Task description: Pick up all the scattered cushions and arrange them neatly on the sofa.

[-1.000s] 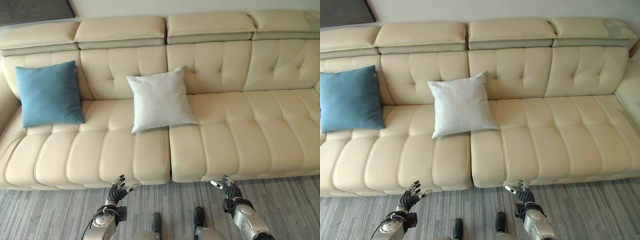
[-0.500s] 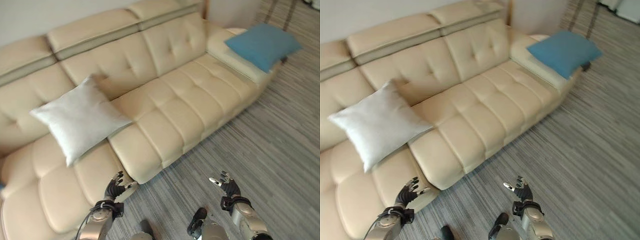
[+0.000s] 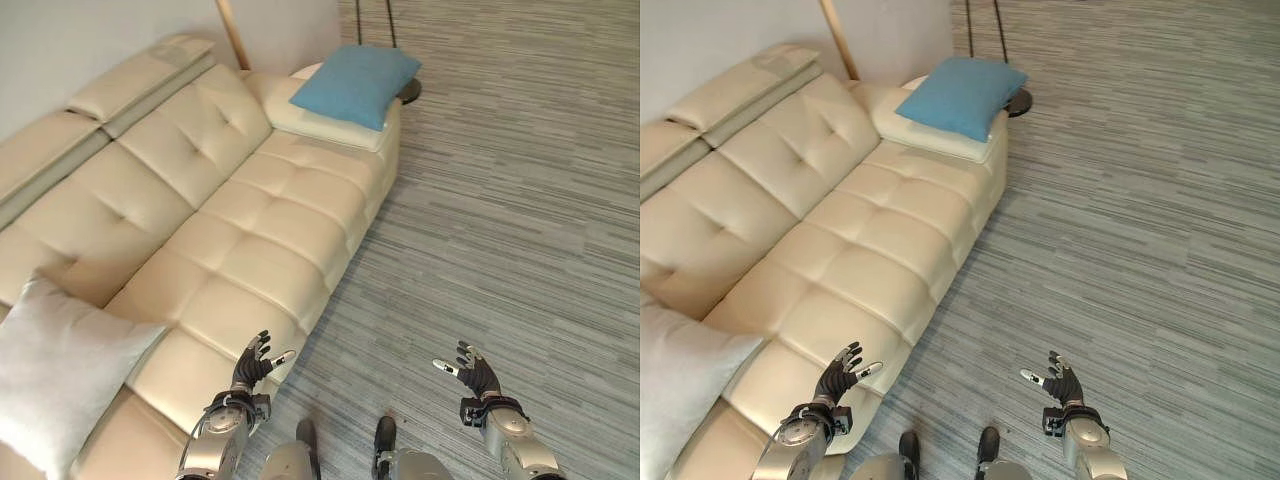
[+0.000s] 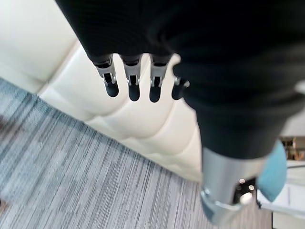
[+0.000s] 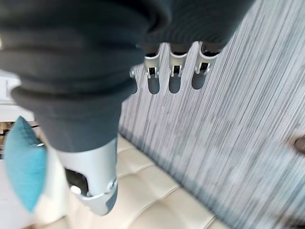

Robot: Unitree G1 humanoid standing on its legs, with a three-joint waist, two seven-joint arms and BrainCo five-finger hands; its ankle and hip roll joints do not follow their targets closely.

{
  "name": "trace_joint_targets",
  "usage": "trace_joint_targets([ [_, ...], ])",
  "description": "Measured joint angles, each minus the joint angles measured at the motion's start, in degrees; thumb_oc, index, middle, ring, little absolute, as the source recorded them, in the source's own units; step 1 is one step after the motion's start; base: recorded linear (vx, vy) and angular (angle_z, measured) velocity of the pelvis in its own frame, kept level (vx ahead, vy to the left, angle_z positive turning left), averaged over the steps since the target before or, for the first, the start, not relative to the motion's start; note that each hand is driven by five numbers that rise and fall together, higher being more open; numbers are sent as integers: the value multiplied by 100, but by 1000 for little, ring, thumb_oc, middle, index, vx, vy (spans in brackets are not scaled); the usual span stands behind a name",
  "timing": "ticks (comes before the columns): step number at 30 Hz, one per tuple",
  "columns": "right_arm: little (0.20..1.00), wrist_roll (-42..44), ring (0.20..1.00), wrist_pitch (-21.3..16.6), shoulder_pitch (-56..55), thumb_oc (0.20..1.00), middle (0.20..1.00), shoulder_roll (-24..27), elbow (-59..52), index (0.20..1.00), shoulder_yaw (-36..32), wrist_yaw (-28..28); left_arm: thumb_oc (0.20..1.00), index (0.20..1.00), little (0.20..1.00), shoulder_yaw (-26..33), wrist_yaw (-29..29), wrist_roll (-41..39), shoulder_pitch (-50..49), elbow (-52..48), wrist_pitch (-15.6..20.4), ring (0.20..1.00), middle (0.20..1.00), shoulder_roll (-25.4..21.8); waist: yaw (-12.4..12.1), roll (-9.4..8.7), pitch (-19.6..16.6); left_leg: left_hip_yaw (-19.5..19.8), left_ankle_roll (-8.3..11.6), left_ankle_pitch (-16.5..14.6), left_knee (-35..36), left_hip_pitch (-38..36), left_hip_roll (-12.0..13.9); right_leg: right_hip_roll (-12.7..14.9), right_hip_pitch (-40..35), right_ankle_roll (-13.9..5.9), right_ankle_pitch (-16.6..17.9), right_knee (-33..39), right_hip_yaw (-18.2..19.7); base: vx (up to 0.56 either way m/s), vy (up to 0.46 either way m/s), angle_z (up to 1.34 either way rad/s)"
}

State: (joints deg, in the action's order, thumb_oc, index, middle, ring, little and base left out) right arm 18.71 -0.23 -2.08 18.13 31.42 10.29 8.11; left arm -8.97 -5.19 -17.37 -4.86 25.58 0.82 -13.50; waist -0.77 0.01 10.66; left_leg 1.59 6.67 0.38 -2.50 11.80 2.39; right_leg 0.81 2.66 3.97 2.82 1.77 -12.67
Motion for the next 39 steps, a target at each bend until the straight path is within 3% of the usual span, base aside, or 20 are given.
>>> trace_joint_targets([
  [2,1000,-82,1000,27,128,1000,1000,31,203,1000,74,28,1000,1000,1000,-4,-67,-1,64,118,-2,1000,1000,6,-126,94,52,438,81,256,555,264,-96,-208,-107,60,-46,285,225,235,78,-61],
  [5,1000,-90,1000,67,310,1000,1000,24,305,1000,74,57,1000,1000,1000,0,-143,-1,230,186,-3,1000,1000,-12,-264,150,248,396,69,457,670,505,-165,-279,-163,75,-32,298,411,282,155,-53],
  [6,1000,-142,1000,66,340,1000,1000,0,298,1000,68,49,1000,1000,1000,7,-169,0,194,189,-5,1000,1000,-11,-323,227,289,381,-77,579,659,396,-139,-294,-300,-47,-110,295,614,433,257,-70],
  [8,1000,-183,1000,67,305,1000,1000,-17,279,1000,78,39,1000,1000,1000,-4,-166,1,155,187,-4,1000,1000,-6,-262,342,273,376,-108,578,540,233,-140,-264,-530,-149,-224,293,678,319,185,-38],
  [9,1000,-185,1000,67,247,1000,1000,-30,201,1000,68,33,1000,1000,1000,-23,-169,0,129,128,1,1000,1000,-20,-227,403,228,210,-400,860,503,112,-181,-188,-571,-386,-469,149,769,276,153,-27],
  [10,1000,-185,1000,63,236,1000,1000,-45,153,1000,70,24,1000,1000,1000,-41,-170,1,132,64,3,1000,1000,-58,-244,355,243,83,-501,938,467,84,-219,-113,-530,-452,-579,21,854,363,204,-49],
  [14,1000,-184,1000,72,255,1000,1000,-347,70,1000,44,-78,1000,1000,1000,-54,-156,4,243,-56,-18,1000,1000,-373,-196,54,241,-363,-1042,845,392,-117,-594,467,171,-1006,-1352,-1779,969,200,139,-32],
  [15,1000,-182,1000,74,257,1000,1000,-431,92,1000,22,-116,1000,1000,1000,-108,-154,6,315,-77,-15,1000,1000,-491,-171,-15,278,-500,-1201,716,384,-227,-619,575,512,-1138,-1312,-2538,979,188,112,-36],
  [17,1000,-181,1000,69,272,1000,1000,-522,71,1000,20,-128,1000,1000,1000,-112,-134,13,330,-64,-43,1000,1000,-643,-93,-33,297,-564,-1323,616,378,-422,-620,676,951,-1319,-1366,-3543,936,250,112,-30],
  [19,1000,-177,1000,67,171,1000,1000,-537,78,1000,-52,-117,1000,1000,1000,-103,-137,37,334,-70,-42,1000,1000,-628,-99,-58,303,-693,-1367,433,394,-688,-605,895,1105,-1319,-1366,-3808,715,250,58,-27],
  [24,1000,-97,1000,59,186,1000,1000,-527,26,1000,-352,49,1000,1000,1000,-117,-166,34,407,-46,-48,1000,1000,-589,71,-102,330,-763,-1354,125,439,-778,-551,925,1643,-1209,-1183,-2369,368,291,-63,-21],
  [26,1000,12,1000,39,202,1000,1000,-546,17,1000,-486,252,1000,1000,1000,-110,-203,36,532,-33,-54,1000,1000,-516,171,-116,361,-810,-1270,51,457,-839,-551,909,1782,-1321,-619,-1241,53,354,-149,0],
  [27,1000,49,1000,30,197,1000,1000,-552,15,1000,-472,319,1000,1000,1000,-112,-222,40,569,-34,-50,1000,1000,-509,205,-152,378,-813,-1279,54,508,-920,-567,912,1794,-1308,-396,-825,-72,349,-134,7],
  [28,1000,49,1000,29,162,1000,1000,-552,11,1000,-464,360,1000,1000,1000,-122,-236,56,591,-40,-49,1000,1000,-490,247,-192,376,-816,-1132,-65,537,-1029,-577,914,1836,-1262,-143,-558,-155,231,-83,13],
  [31,1000,53,1000,10,-92,1000,1000,-561,-54,1000,-469,388,1000,1000,1000,-247,-229,81,530,-79,-19,1000,1000,-502,304,-301,326,-658,-1010,-139,597,-1334,-650,952,1541,-1184,67,-333,-142,343,-113,28],
  [33,1000,51,1000,8,-180,1000,1000,-505,-54,1000,-509,375,1000,1000,1000,-242,-237,107,475,-93,-15,1000,1000,-389,347,-143,244,-528,-719,-398,482,-1418,-325,667,1435,-869,594,-380,-204,364,-185,25],
  [34,1000,49,1000,11,-146,1000,1000,-472,-41,1000,-514,378,1000,1000,1000,-230,-240,106,455,-82,-17,1000,1000,-358,346,-82,240,-529,-633,-457,452,-1492,-186,532,1379,-826,590,-427,-226,329,-193,25],
  [35,1000,39,1000,16,-133,1000,1000,-463,-79,1000,-609,379,1000,1000,1000,-242,-234,106,508,-62,-24,1000,1000,-345,381,-86,262,-533,-429,-661,-581,-1088,-33,406,1186,-596,467,-354,-295,217,-152,20],
  [37,1000,-113,1000,-23,-148,1000,1000,-218,-454,1000,-653,428,1000,1000,1000,-254,-226,107,503,-67,-10,1000,1000,-283,254,-121,220,-495,-407,-626,-2040,-552,103,271,927,-285,374,-283,-300,202,-109,9],
  [39,1000,-425,1000,-87,-94,1000,1000,51,-829,1000,-690,502,1000,1000,1000,-261,-229,113,521,-74,-6,1000,1000,-231,262,-86,191,-546,-237,-826,-2783,53,195,211,813,56,341,-217,-301,181,-27,2],
])
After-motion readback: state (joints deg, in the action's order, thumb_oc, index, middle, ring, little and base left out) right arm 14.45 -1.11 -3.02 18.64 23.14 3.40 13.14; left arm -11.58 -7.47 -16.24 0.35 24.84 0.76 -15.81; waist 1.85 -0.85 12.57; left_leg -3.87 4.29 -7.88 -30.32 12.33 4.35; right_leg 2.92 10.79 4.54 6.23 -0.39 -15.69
